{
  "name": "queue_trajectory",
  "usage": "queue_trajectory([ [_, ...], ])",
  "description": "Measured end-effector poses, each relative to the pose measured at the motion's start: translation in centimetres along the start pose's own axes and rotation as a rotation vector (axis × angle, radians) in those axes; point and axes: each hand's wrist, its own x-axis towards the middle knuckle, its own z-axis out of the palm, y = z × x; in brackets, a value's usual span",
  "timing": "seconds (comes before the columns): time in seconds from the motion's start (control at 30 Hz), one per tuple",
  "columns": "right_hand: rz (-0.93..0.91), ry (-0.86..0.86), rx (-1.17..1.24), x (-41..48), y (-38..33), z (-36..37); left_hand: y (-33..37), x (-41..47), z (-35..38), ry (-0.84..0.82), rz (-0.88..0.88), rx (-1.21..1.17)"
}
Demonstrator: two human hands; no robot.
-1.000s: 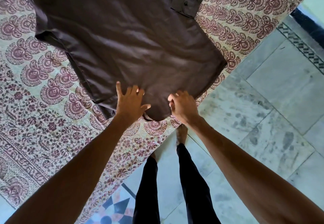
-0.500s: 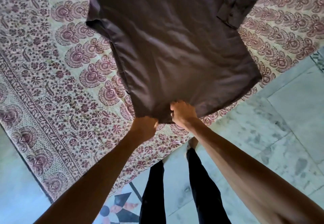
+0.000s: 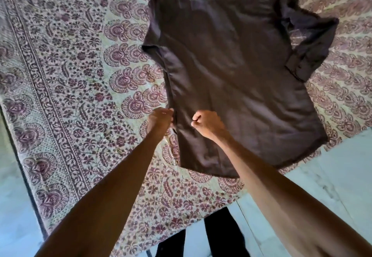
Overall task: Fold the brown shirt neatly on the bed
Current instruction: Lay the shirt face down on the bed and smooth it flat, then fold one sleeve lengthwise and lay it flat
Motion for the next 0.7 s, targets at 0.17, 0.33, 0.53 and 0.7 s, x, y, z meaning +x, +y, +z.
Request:
queue_trajectory([
  [0.17, 0.031, -0.095, -0.006, 3.7, -1.4, -0.2, 1.0, 1.8, 0.3, 0.052, 0.026, 0.169],
  [0.33, 0.026, -0.233, 0.000, 5.1, -2.2, -0.8, 2.3, -0.6, -2.7, 0.470, 0.211, 0.309],
  [0.53, 0.101, -0.409, -0.177, 7.1, -3.7, -1.3, 3.1, 1.9, -10.7, 0.862, -0.148, 0.254],
  [0.7, 0.069, -0.271, -0.359, 8.3, -8.2, -3.5, 2.4, 3.2, -13.0, 0.398, 0.426, 0.567],
])
